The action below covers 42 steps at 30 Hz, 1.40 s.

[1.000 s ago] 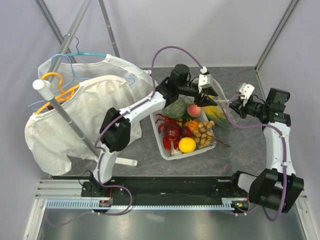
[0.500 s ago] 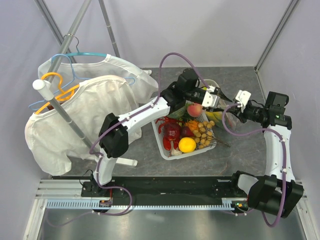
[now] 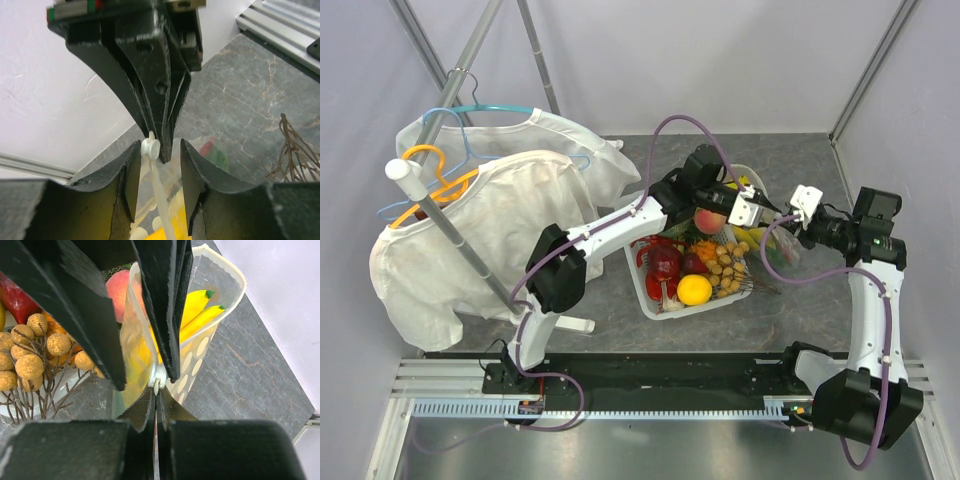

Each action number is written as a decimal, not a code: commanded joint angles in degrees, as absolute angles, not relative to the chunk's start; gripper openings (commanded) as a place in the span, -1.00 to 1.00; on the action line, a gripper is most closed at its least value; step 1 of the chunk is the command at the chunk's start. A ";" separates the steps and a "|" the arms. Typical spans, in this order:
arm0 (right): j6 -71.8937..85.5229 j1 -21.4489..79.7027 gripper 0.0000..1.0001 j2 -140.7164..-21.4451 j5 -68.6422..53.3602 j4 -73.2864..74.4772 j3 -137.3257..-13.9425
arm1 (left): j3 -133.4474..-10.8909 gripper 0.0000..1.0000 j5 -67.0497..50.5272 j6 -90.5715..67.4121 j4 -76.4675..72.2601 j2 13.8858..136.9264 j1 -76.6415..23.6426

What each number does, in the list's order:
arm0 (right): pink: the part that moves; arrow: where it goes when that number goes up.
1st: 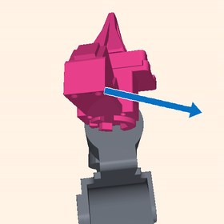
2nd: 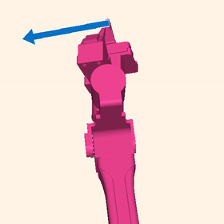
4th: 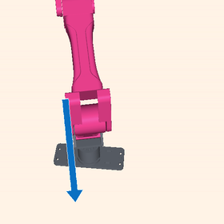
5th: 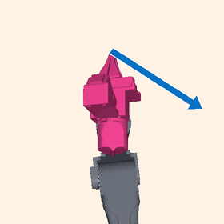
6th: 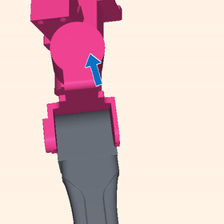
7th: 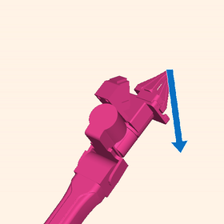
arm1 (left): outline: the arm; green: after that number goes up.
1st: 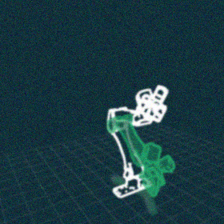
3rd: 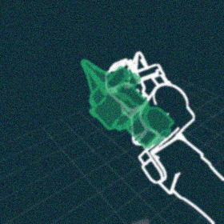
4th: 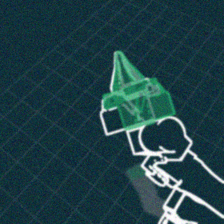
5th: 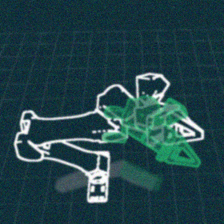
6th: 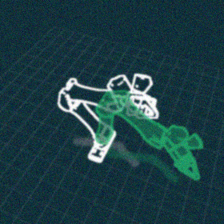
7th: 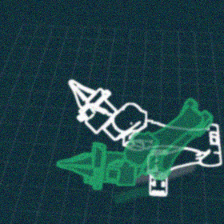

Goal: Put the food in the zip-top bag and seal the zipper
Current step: Zip the zipper food storage bag at the center of the board.

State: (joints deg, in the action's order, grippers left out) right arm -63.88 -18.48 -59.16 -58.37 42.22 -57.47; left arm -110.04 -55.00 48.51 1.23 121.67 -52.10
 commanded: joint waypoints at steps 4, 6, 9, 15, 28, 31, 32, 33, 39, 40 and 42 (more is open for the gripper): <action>-67.14 -18.37 -1.00 -57.13 -60.73 42.63 -58.54 | -114.17 -0.24 -53.96 51.86 2.99 123.22 -52.03; -67.59 -18.37 -1.00 -57.04 -60.47 42.98 -58.53 | -114.52 -0.38 -54.05 51.68 2.99 123.22 -52.03; -67.85 -18.28 -1.00 -56.78 -60.21 43.15 -58.36 | -114.87 -0.57 -54.14 51.33 2.99 123.40 -52.03; -67.68 -18.37 -1.00 -56.43 -59.77 43.24 -58.36 | -114.26 -0.96 -53.18 52.29 3.34 123.66 -51.59; -66.80 -18.63 -1.00 -56.16 -59.15 43.51 -59.06 | -114.08 -0.96 -50.63 56.25 5.88 125.33 -45.88; -66.36 -18.81 -1.00 -56.25 -59.24 43.51 -59.50 | -113.99 -0.96 -50.10 57.30 6.59 125.68 -44.91; -66.27 -18.90 -1.00 -56.34 -59.24 43.59 -59.59 | -113.99 -0.96 -50.01 57.48 6.68 125.77 -44.39; -66.10 -18.90 -1.00 -56.34 -59.24 43.51 -59.85 | -113.99 -0.96 -49.66 58.35 6.94 125.86 -44.12; -65.65 -20.13 -1.00 -56.43 -59.50 43.59 -60.47 | -115.40 -0.96 -48.25 59.67 7.91 126.83 -40.70; -65.57 -20.39 -1.00 -56.60 -59.68 43.51 -60.56 | -115.49 -0.96 -48.16 59.94 8.08 126.83 -40.26; -65.39 -21.09 -1.00 -56.86 -60.20 43.51 -60.99 | -115.66 -0.96 -47.64 60.73 8.52 126.74 -39.11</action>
State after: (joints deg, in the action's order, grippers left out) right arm -65.41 -19.62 -57.60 -55.92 43.35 -57.49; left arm -113.36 -53.69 56.21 6.90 125.91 -43.81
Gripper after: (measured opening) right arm 0.008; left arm 0.047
